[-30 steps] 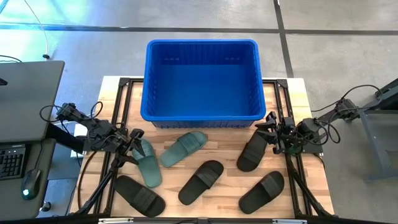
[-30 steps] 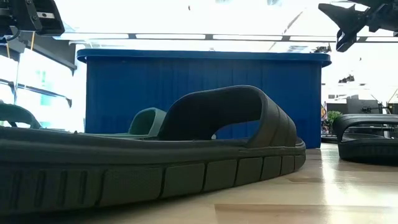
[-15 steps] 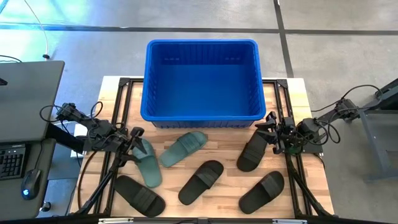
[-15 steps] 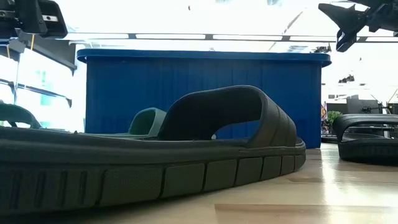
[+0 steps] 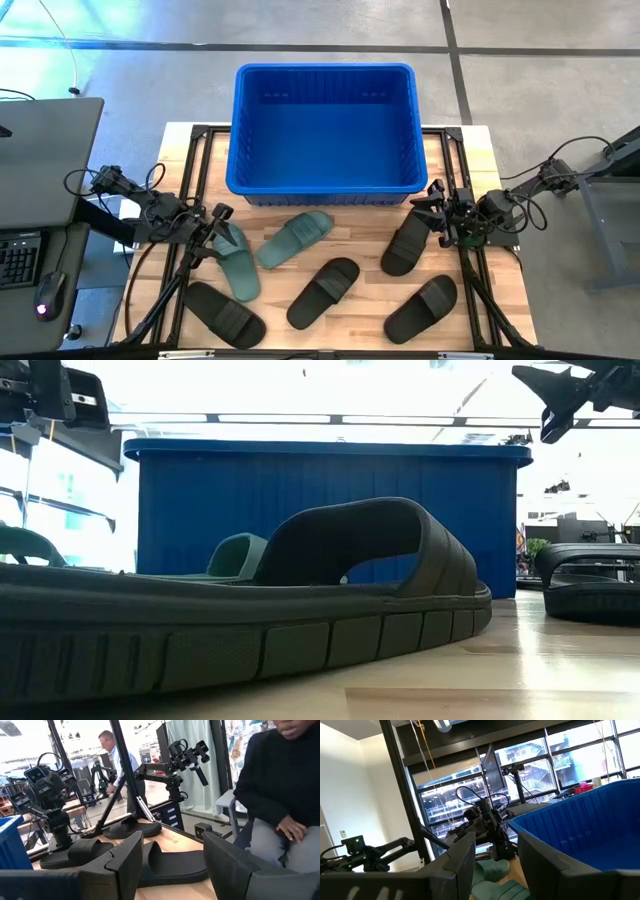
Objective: Pick and place slides into bin
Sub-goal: Put the green slide into the blue bin
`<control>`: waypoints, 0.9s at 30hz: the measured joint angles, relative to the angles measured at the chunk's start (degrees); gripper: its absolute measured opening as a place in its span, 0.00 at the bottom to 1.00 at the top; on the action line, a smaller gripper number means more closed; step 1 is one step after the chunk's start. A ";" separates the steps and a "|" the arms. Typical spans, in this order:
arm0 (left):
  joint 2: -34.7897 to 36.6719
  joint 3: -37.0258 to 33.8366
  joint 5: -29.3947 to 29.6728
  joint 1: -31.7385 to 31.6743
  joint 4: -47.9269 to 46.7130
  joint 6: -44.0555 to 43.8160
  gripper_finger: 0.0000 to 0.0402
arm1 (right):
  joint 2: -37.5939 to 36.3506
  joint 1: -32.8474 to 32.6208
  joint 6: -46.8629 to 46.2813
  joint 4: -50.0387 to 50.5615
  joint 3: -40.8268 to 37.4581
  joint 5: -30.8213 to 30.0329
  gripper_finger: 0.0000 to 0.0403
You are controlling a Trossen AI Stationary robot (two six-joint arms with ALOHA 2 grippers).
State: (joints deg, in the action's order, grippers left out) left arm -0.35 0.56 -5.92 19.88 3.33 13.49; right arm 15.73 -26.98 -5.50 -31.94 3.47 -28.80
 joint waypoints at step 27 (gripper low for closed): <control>0.01 0.00 4.10 0.00 -0.46 4.88 0.48 | 0.01 -0.01 0.05 0.00 0.02 0.00 0.35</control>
State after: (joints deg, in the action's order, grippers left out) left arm -0.35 0.56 -1.83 19.88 2.87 18.37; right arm 15.74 -26.99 -5.44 -31.94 3.49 -28.80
